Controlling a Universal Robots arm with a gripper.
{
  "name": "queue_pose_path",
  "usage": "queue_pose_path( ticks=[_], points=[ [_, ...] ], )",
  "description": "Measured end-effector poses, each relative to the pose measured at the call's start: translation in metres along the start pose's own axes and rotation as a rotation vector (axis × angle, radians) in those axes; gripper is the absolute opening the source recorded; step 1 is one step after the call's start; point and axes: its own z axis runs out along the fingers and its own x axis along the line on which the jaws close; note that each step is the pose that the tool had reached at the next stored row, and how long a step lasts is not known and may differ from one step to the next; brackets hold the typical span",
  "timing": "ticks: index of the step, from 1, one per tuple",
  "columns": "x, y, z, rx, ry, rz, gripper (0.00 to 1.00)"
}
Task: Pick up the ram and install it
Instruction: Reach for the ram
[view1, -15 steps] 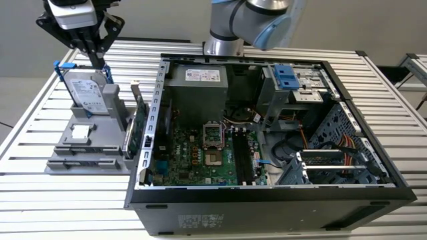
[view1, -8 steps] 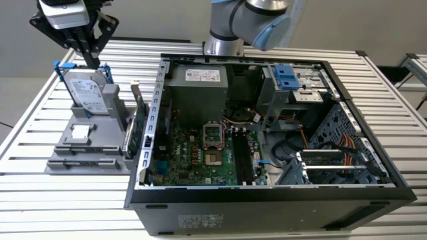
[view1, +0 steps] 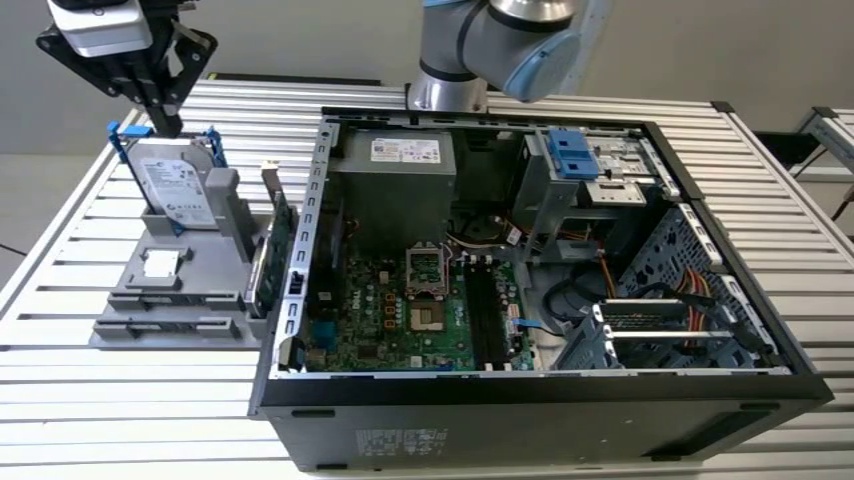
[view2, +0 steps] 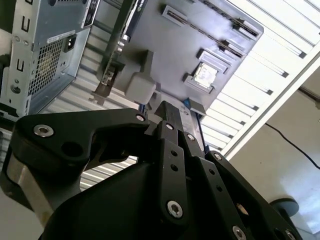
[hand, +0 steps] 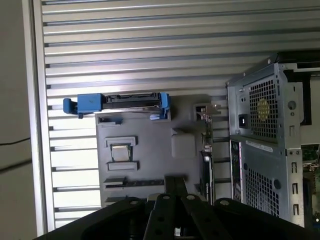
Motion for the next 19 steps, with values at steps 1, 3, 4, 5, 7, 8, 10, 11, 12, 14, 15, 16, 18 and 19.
queue_pose_path(
  ticks=[1,3,4,5,7,8,10,11,12,14,15,16,18,19],
  points=[
    [0.0018,-0.0001,0.0000,0.0000,0.0000,0.000,0.00],
    [0.0050,-0.0004,0.0000,0.0000,0.0000,0.000,0.00],
    [0.0067,-0.0005,0.0000,0.0000,0.0000,0.000,0.00],
    [0.0083,-0.0006,0.0000,0.0000,0.0001,0.000,0.00],
    [0.0115,-0.0008,0.0000,0.0000,0.0000,0.000,0.00],
    [0.0132,-0.0009,-0.0001,0.0000,0.0000,0.000,0.00],
    [0.0161,-0.0011,-0.0001,0.0000,0.0001,0.000,0.00],
    [0.0177,-0.0012,-0.0001,0.0001,0.0001,0.000,0.00],
    [0.0190,-0.0013,-0.0001,0.0000,0.0001,0.000,0.00],
    [0.0205,-0.0015,-0.0001,0.0000,0.0001,0.000,0.00],
    [0.0208,-0.0015,-0.0001,0.0000,0.0001,0.000,0.00],
    [0.0209,-0.0015,-0.0001,-0.0001,0.0000,0.000,0.00],
    [0.0210,-0.0015,-0.0001,-0.0001,0.0001,0.000,0.00],
    [0.0211,-0.0015,-0.0001,0.0000,0.0000,0.000,0.00]
  ],
)
